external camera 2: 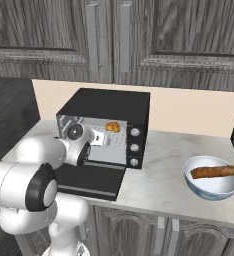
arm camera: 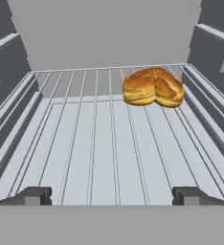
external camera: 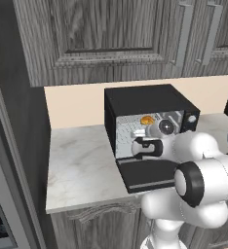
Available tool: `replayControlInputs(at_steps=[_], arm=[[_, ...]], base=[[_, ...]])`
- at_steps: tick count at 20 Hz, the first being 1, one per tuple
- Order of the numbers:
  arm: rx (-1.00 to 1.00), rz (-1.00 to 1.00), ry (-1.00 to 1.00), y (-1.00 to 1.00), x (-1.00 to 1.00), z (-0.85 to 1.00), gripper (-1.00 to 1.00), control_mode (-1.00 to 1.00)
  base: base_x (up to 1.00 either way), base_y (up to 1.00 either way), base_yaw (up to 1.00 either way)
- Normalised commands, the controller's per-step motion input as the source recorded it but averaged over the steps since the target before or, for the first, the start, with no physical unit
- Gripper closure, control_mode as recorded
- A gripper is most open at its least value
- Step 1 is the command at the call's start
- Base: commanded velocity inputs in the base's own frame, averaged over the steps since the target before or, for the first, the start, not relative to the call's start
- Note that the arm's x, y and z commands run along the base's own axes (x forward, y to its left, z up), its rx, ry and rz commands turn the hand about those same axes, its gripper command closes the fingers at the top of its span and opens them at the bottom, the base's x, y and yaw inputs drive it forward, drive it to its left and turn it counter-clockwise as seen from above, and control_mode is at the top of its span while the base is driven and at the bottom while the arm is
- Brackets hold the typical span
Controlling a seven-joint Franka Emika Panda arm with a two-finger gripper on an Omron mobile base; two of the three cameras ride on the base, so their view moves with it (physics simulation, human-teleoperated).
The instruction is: Pick up the heated bread from the toaster oven and place it in the bowl. Then move the bread bowl to the dining counter.
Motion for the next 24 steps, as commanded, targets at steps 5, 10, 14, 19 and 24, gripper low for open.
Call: replayControlInputs(at_steps=[5,10,14,19,24], arm=[[-0.05,0.00,-0.02,0.00,0.22,-0.07,-1.00,-1.00],[0.00,0.00,0.00,0.00,0.20,-0.29,-1.00,-1.00],[0.00,0.00,0.00,0.00,0.31,-0.29,-1.00,-1.00],[-0.03,0.00,0.13,0.00,0.13,-0.25,-1.00,-1.00],[-0.01,0.00,0.21,0.00,-0.17,-0.25,-1.00,-1.00]], base=[[0.00,0.00,0.00],[0.00,0.00,0.00],[0.00,0.00,0.00],[0.00,0.00,0.00],[0.00,0.00,0.00]])
